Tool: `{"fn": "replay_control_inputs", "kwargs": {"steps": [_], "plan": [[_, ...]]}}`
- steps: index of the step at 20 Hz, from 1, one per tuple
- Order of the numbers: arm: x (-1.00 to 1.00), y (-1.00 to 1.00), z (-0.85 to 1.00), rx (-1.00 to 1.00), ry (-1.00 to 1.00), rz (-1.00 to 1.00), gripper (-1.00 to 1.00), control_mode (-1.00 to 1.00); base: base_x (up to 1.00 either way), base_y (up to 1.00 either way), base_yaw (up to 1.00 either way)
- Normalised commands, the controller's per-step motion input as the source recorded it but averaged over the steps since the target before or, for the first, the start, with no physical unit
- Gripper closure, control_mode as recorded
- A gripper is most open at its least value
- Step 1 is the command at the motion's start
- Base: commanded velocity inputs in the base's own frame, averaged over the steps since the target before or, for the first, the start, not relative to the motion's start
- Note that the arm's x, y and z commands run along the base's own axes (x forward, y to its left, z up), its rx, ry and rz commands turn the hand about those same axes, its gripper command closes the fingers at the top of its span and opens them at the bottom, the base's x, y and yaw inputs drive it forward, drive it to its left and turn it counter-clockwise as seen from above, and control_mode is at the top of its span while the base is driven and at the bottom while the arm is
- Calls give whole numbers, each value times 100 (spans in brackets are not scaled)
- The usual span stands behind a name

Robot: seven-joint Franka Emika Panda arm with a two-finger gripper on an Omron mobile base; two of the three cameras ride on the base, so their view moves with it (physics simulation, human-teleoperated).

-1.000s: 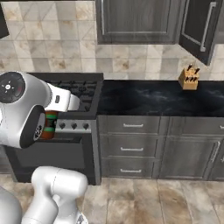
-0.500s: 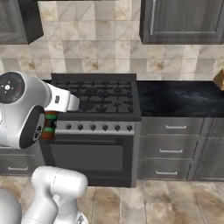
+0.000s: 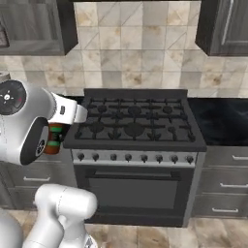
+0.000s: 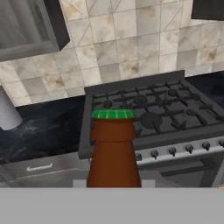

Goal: Sort all alcoholic drinks to one cabinet, and non-alcoholic drinks to the other.

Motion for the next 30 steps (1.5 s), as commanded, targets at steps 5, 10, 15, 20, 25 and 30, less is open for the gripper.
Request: {"fn": "replay_control_inputs", "kwargs": {"steps": [5, 10, 15, 20, 25, 30], "plan": [[0, 0, 0, 0, 0, 0, 100, 100, 59, 81, 11], [0, 0, 0, 0, 0, 0, 100, 100, 40, 91, 12], [0, 0, 0, 0, 0, 0, 100, 100, 39, 81, 10], [0, 0, 0, 0, 0, 0, 100, 100, 60, 52, 4], [0, 0, 0, 0, 0, 0, 100, 100, 88, 5, 5], [0, 0, 0, 0, 0, 0, 100, 100, 89, 0, 6]]}}
